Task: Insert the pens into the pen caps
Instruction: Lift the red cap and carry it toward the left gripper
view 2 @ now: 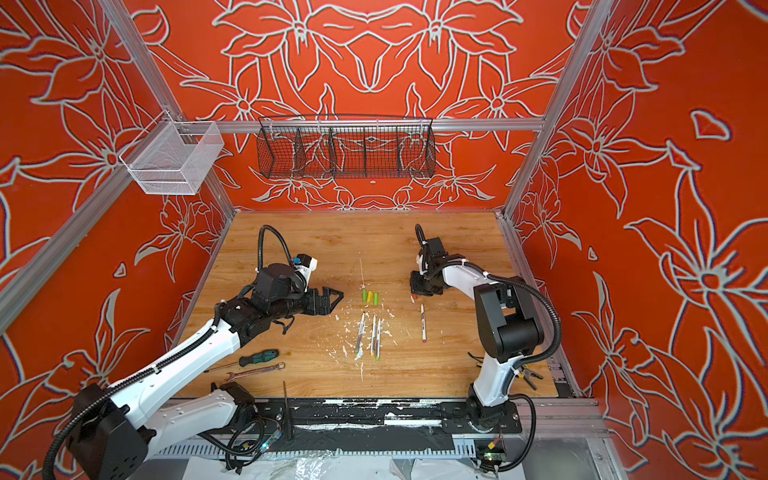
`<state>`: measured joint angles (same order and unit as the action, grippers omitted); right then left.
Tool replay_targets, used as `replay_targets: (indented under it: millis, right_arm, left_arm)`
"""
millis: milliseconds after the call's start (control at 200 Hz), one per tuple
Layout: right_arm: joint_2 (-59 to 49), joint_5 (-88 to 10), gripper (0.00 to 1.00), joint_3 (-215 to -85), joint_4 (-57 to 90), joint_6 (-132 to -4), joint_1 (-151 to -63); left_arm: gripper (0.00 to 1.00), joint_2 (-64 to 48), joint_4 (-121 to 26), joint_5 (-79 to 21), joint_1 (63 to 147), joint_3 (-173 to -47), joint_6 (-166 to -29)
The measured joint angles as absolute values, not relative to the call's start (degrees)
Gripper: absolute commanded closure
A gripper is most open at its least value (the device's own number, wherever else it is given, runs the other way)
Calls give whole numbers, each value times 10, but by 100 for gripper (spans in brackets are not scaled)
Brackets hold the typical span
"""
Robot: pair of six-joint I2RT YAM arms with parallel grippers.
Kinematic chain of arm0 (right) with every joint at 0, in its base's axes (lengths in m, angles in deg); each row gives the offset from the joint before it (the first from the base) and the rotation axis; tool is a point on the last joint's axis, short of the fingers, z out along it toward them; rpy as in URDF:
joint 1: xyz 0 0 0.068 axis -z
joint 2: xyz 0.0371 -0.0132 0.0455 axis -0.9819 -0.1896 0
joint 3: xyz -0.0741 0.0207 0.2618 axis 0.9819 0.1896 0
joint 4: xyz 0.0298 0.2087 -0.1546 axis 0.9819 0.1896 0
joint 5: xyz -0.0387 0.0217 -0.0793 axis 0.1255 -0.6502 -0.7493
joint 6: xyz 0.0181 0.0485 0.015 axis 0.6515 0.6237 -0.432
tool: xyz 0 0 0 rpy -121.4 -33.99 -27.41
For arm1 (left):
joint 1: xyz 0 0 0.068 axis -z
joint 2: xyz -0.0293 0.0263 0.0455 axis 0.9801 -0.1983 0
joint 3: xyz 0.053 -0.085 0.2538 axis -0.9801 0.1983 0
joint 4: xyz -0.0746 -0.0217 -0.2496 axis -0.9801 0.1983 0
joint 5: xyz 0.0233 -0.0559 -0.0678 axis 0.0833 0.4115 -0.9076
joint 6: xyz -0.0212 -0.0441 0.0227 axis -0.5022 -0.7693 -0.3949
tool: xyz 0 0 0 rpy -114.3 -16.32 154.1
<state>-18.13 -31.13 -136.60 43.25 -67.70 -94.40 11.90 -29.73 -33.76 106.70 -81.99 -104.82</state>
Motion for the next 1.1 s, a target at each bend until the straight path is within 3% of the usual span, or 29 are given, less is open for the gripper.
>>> replay_targets:
  millis: [806, 1101]
  right_arm:
    - [-4, -64, 96, -1285, 266, -711, -1045]
    - [39, -11, 95, -1272, 217, -690, -1077]
  left_arm:
    - [0, 87, -488, -531, 1071, -736, -1056]
    - [8, 105, -596, -574, 1071, -682, -1068]
